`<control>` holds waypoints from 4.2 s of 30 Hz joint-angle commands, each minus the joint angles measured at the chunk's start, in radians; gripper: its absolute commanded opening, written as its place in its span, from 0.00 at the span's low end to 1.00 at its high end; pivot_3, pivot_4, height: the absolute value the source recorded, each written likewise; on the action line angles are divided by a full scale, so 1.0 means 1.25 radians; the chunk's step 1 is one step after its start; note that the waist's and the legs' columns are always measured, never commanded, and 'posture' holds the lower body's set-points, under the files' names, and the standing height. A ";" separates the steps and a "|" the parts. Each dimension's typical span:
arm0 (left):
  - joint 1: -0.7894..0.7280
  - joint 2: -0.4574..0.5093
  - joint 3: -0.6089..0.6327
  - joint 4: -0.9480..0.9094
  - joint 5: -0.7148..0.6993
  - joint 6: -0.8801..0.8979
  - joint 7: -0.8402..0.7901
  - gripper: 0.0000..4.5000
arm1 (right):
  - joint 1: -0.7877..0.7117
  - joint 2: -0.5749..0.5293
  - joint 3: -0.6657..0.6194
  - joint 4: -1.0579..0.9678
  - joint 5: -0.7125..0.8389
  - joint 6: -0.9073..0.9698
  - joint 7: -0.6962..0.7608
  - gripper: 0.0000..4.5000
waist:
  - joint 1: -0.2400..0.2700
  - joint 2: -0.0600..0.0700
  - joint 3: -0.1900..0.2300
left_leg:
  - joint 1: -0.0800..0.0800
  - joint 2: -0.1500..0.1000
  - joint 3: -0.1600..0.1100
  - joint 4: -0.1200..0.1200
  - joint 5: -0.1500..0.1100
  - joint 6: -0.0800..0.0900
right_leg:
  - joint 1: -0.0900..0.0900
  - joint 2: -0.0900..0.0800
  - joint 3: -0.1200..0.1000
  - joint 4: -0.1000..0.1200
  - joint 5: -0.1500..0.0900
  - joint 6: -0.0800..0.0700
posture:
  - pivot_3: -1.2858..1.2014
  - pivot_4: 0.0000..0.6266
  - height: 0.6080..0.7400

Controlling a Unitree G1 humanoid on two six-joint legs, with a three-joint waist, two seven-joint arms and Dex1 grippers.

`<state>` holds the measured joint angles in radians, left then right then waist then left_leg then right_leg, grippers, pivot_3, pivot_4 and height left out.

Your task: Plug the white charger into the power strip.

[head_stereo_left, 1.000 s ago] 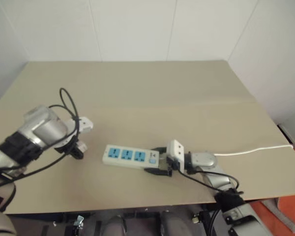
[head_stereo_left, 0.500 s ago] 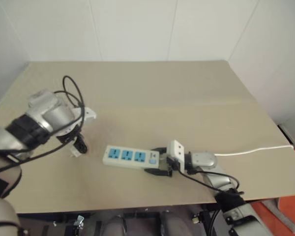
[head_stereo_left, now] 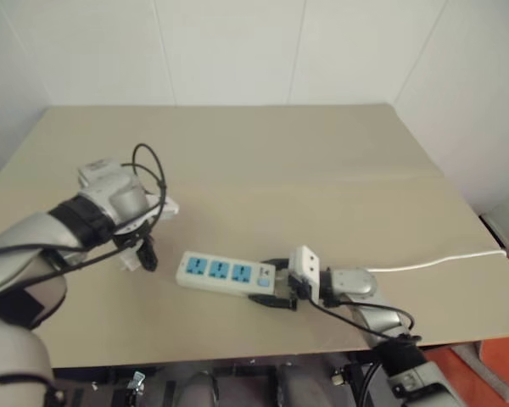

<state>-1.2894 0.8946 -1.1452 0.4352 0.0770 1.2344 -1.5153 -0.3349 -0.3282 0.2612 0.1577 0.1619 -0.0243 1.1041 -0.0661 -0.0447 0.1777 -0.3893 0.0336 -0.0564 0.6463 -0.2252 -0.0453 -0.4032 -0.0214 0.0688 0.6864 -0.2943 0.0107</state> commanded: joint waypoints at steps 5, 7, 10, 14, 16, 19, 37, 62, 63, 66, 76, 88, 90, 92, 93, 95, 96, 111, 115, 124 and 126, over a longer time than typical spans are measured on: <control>-0.008 -0.030 0.007 0.070 0.054 -0.058 -0.025 0.99 | 0.034 0.002 0.019 -0.027 0.004 0.025 -0.014 0.77 | 0.000 0.000 0.000 | 0.000 0.000 0.000 0.000 0.000 0.000 | 0.000 0.000 0.000 0.000 0.000 0.000 | 0.52 0.24 1.00; -0.006 -0.035 0.015 0.075 0.067 -0.065 -0.020 0.99 | 0.037 0.001 0.019 -0.030 0.005 0.026 -0.017 0.77 | 0.000 0.000 0.000 | 0.000 0.000 0.000 0.000 0.000 0.000 | 0.000 0.000 0.000 0.000 0.000 0.000 | 0.52 0.24 1.00; 0.003 -0.039 0.022 0.082 0.083 -0.072 -0.015 0.99 | 0.040 0.000 0.020 -0.034 0.005 0.027 -0.020 0.77 | 0.001 0.000 0.000 | 0.000 0.000 0.000 0.000 0.000 0.000 | 0.000 0.000 0.000 0.000 0.000 0.000 | 0.52 0.24 1.00; 0.013 -0.035 0.031 0.072 0.097 -0.075 -0.025 0.99 | 0.041 0.000 0.020 -0.036 0.007 0.030 -0.022 0.77 | 0.000 0.000 0.000 | 0.000 0.000 0.000 0.000 0.000 0.000 | 0.000 0.000 0.000 0.000 0.000 0.000 | 0.52 0.24 1.00; 0.015 -0.036 0.036 0.071 0.102 -0.074 -0.026 0.99 | 0.040 0.000 0.021 -0.035 0.008 0.030 -0.023 0.77 | 0.000 0.000 0.000 | 0.000 0.000 0.000 0.000 0.000 0.000 | 0.000 0.000 0.000 0.000 0.000 0.000 | 0.52 0.24 1.00; 0.029 -0.032 0.049 0.055 0.113 -0.075 -0.020 0.99 | 0.038 -0.001 0.022 -0.033 0.008 0.031 -0.021 0.77 | 0.000 0.000 0.000 | 0.000 0.000 0.000 0.000 0.000 0.000 | 0.000 0.000 0.000 0.000 0.000 0.000 | 0.52 0.24 1.00; 0.069 -0.030 0.127 0.007 0.125 -0.052 0.009 0.35 | 0.034 0.001 0.024 -0.027 0.010 0.029 -0.024 0.77 | 0.001 0.000 0.000 | 0.000 0.000 0.000 0.001 0.000 0.000 | 0.000 0.000 0.000 0.000 0.000 0.000 | 0.52 0.24 1.00; 0.273 -0.374 1.120 -0.337 -0.292 -0.307 0.570 0.23 | -0.013 -0.014 0.029 0.033 0.013 0.007 0.041 0.77 | 0.002 -0.001 -0.001 | -0.001 0.000 0.001 0.008 -0.001 0.002 | 0.000 -0.003 0.000 0.007 0.000 0.000 | 0.52 0.24 1.00; 0.287 -0.372 1.128 -0.345 -0.337 -0.314 0.524 0.23 | -0.019 -0.016 0.030 0.042 0.017 0.005 0.054 0.77 | 0.002 -0.001 -0.001 | -0.001 -0.001 0.001 0.009 -0.001 0.002 | 0.000 -0.003 0.000 0.008 0.000 0.000 | 0.52 0.24 1.00; 0.327 -0.355 1.100 -0.391 -0.415 -0.315 0.442 0.23 | -0.045 -0.017 0.029 0.082 0.028 -0.002 0.096 0.77 | 0.001 0.000 -0.001 | 0.001 -0.001 0.001 0.009 -0.001 0.002 | 0.002 -0.003 0.000 0.008 0.000 0.000 | 0.52 0.24 1.00; 0.531 -0.324 0.999 -0.534 -0.465 -0.619 0.241 0.23 | -0.118 0.002 0.038 0.235 -0.001 -0.072 0.160 0.77 | -0.004 0.000 -0.001 | 0.011 0.000 0.001 0.010 -0.002 0.002 | 0.013 -0.002 0.000 0.004 0.000 0.000 | 0.52 0.24 1.00; 0.657 -0.262 0.920 -0.513 -0.468 -0.745 0.146 0.23 | -0.113 0.005 0.047 0.257 -0.008 -0.091 0.167 0.77 | -0.004 0.000 -0.001 | 0.015 0.000 0.001 0.010 -0.002 0.002 | 0.017 0.000 0.001 0.004 0.001 0.000 | 0.52 0.24 1.00; 0.673 -0.265 0.906 -0.509 -0.461 -0.754 0.147 0.23 | -0.113 0.004 0.047 0.256 -0.008 -0.091 0.168 0.77 | -0.004 0.000 -0.001 | 0.015 0.000 0.001 0.010 -0.002 0.002 | 0.017 -0.001 0.001 0.004 0.001 0.000 | 0.52 0.24 1.00; 0.688 -0.271 0.887 -0.496 -0.442 -0.791 0.142 0.23 | -0.113 0.004 0.046 0.255 -0.009 -0.091 0.166 0.77 | -0.004 0.000 -0.001 | 0.015 0.000 0.001 0.010 -0.002 0.002 | 0.017 0.000 0.001 0.004 0.000 0.001 | 0.52 0.24 1.00; 0.694 -0.272 0.879 -0.491 -0.435 -0.805 0.141 0.23 | -0.113 0.004 0.046 0.255 -0.009 -0.091 0.165 0.77 | -0.004 0.000 -0.001 | 0.015 0.000 0.001 0.010 -0.002 0.002 | 0.017 0.000 0.001 0.004 0.000 0.001 | 0.52 0.24 1.00; 0.703 -0.275 0.865 -0.485 -0.426 -0.820 0.146 0.23 | -0.111 0.004 0.047 0.253 -0.010 -0.091 0.163 0.77 | -0.004 0.000 -0.001 | 0.015 0.000 0.001 0.010 -0.002 0.002 | 0.017 0.000 0.001 0.003 0.000 0.001 | 0.52 0.24 1.00; 0.707 -0.274 0.859 -0.484 -0.425 -0.822 0.148 0.23 | -0.110 0.004 0.048 0.252 -0.011 -0.090 0.162 0.77 | -0.004 0.000 -0.001 | 0.015 0.000 0.001 0.010 -0.002 0.002 | 0.017 0.000 0.001 0.003 0.000 0.001 | 0.52 0.24 1.00; 0.747 -0.268 0.817 -0.419 -0.379 -0.895 0.149 0.23 | -0.106 0.002 0.052 0.249 -0.021 -0.092 0.157 0.77 | -0.003 0.000 -0.001 | 0.015 0.001 0.001 0.009 -0.002 0.002 | 0.017 0.000 0.001 0.002 -0.001 0.002 | 0.52 0.24 1.00; 0.742 -0.277 0.810 -0.406 -0.373 -0.904 0.156 0.23 | -0.106 0.002 0.052 0.250 -0.022 -0.093 0.157 0.77 | -0.003 0.000 -0.001 | 0.015 0.001 0.001 0.009 -0.002 0.002 | 0.017 0.000 0.001 0.001 -0.001 0.002 | 0.52 0.24 1.00; 0.744 -0.278 0.806 -0.405 -0.379 -0.903 0.161 0.23 | -0.104 0.002 0.052 0.252 -0.023 -0.093 0.154 0.77 | -0.004 0.000 -0.001 | 0.015 0.001 0.001 0.008 -0.002 0.002 | 0.017 0.000 0.001 0.000 -0.001 0.003 | 0.52 0.24 1.00; 0.743 -0.281 0.804 -0.407 -0.380 -0.900 0.163 0.23 | -0.104 0.003 0.051 0.252 -0.023 -0.093 0.154 0.77 | -0.004 0.000 -0.001 | 0.015 0.001 0.001 0.008 -0.002 0.002 | 0.017 0.000 0.001 0.000 -0.001 0.003 | 0.52 0.24 1.00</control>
<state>-0.3500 0.5485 -0.1359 -0.0624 -0.3903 0.1131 -1.3156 -0.4931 -0.3268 0.2977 0.4403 0.1686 -0.1459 1.3047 -0.0706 -0.0451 0.1765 -0.3705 0.0349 -0.0551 0.6556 -0.2277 -0.0426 -0.3822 -0.0216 0.0701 0.6861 -0.2958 0.0150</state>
